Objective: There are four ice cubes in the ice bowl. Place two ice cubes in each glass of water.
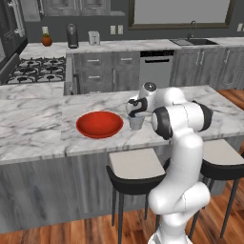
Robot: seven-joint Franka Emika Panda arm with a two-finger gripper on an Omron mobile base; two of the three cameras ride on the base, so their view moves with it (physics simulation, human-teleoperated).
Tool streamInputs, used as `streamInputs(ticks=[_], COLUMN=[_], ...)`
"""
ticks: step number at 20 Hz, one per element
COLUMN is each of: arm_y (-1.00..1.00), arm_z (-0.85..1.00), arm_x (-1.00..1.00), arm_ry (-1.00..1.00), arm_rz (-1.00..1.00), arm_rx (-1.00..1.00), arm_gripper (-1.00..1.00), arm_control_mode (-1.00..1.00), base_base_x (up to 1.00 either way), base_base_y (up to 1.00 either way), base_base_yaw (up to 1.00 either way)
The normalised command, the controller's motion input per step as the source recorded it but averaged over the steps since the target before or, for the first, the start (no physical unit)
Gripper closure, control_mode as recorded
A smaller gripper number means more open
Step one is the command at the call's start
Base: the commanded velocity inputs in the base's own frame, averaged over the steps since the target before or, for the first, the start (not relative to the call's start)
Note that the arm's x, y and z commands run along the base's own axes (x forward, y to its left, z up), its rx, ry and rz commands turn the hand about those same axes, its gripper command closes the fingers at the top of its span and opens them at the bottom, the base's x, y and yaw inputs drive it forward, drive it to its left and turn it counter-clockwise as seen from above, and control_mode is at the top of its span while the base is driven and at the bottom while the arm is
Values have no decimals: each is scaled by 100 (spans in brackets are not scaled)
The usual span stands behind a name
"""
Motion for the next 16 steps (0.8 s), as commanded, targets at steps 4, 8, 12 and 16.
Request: streamInputs(ticks=[4, 8, 12, 16], arm_y=[0, 0, 0, 0], arm_z=[-4, -1, 0, 0], arm_x=[13, 13, 6, 4], arm_ry=[0, 0, 0, 0], arm_rz=[2, 2, 2, 6], arm_rx=[0, 0, 2, 2], arm_gripper=[-100, -100, -100, -100], arm_control_mode=[-100, -100, -100, -100], base_base_x=[0, 0, 0, 0], base_base_y=[0, 0, 0, 0], base_base_yaw=[0, 0, 0, 0])
